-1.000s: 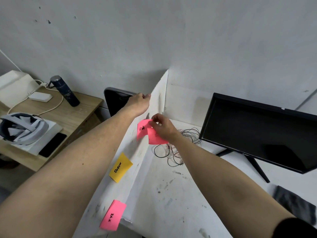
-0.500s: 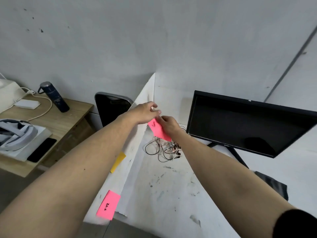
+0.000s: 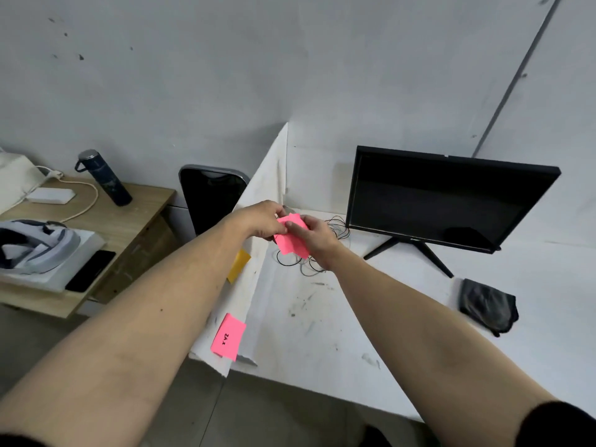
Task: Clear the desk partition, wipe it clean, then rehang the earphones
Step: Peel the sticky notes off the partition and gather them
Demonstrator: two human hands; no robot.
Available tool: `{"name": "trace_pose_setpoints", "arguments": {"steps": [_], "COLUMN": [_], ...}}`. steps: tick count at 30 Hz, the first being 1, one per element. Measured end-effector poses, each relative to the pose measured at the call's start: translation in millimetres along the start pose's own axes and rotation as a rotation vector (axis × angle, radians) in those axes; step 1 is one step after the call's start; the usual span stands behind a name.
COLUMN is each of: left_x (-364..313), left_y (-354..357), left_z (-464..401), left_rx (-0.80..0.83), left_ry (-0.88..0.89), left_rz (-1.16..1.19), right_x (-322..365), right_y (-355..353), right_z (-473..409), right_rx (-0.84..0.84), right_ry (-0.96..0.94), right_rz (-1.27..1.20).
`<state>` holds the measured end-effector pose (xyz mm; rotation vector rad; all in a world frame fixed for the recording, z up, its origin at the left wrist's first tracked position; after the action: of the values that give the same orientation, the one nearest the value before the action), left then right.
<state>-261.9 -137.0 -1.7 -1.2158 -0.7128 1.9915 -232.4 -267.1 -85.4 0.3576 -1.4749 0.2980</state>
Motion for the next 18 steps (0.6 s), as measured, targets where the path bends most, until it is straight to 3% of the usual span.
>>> {"name": "trace_pose_setpoints", "arguments": {"steps": [4,13,18], "left_x": [6.6,24.2,30.6], "left_y": [-0.8,24.1,36.8], "left_z": [3.9,19.9,19.8], "left_rx": [-0.058,-0.230,-0.206], "left_ry": [-0.016,0.022,-0.067], "left_rz": [-0.231,-1.248,-1.433], "right_x": [-1.4,-27.9,-38.3], "right_y": [3.7,-7.5,-14.2], "right_z": [-2.7,-2.9,-1.7], "right_rx": [0.020,0.100,0.075], "right_ry": [-0.003,0.013,0.031], "right_rz": [0.046,0.079,0.067]}}
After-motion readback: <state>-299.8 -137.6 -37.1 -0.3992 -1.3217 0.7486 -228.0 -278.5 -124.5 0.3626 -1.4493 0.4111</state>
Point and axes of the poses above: each hand's wrist, its own z-axis away from the middle knuckle, its own y-axis out of the palm, x = y × z, the point moved 3 cm from there along -z, towards the middle knuckle, and after that the axes turned 6 degrees about -y, right-handed, at the moved point
